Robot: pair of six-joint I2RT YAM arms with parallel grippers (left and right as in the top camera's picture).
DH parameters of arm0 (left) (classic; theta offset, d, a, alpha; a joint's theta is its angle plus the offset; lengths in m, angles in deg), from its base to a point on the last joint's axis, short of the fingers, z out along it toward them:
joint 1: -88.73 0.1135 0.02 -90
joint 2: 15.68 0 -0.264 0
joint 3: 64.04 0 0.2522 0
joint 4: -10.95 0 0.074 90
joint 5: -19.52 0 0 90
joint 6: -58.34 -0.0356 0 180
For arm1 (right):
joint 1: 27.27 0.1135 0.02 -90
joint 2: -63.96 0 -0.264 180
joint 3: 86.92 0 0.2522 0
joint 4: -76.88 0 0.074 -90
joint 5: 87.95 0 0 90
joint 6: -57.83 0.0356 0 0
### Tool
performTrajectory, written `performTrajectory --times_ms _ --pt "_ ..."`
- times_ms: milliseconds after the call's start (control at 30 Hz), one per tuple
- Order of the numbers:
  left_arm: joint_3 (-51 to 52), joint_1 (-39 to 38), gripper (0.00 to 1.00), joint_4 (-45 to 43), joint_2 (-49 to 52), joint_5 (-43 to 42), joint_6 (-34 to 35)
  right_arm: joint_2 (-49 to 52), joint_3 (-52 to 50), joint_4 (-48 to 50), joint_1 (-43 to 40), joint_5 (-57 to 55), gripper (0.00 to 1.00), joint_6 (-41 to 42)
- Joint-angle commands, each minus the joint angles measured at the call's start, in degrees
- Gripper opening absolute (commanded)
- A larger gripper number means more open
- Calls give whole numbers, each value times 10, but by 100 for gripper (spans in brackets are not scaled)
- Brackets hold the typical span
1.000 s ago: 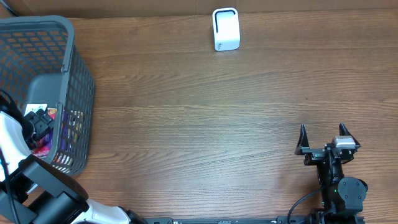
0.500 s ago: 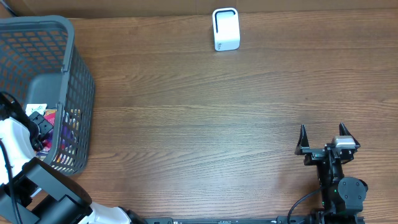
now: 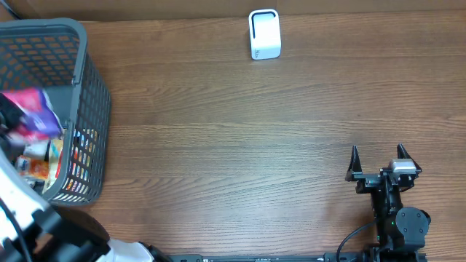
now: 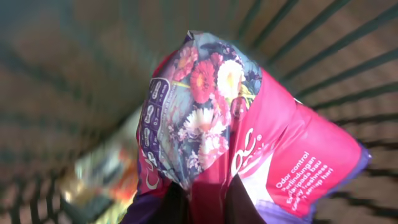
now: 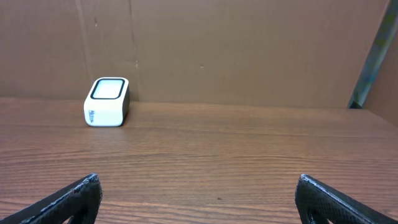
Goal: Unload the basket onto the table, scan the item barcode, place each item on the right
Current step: 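Lift the pink pack out and drop it on the table center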
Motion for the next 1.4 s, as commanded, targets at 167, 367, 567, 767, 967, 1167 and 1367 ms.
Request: performTrajectory --times_ms 167,367,567,767,967,1167,1367 --pt "-87 -27 4 -6 -148 -287 37 -5 -6 3 -3 -1 100 2" --pt "-86 -205 4 50 -173 -440 7 -5 -6 3 -3 -1 100 2" --pt "-44 -437 4 143 -134 -189 4 -5 -6 3 -3 -1 100 2" --pt "52 -587 4 134 -52 -30 81 -5 -6 3 -3 -1 100 2" --pt "86 -642 4 97 57 -15 110 -5 -6 3 -3 -1 100 2" --pt "86 -654 9 97 137 -61 114 -5 -6 3 -3 -1 100 2" --pt "1 -629 24 129 138 -147 92 -5 -6 3 -3 -1 100 2"
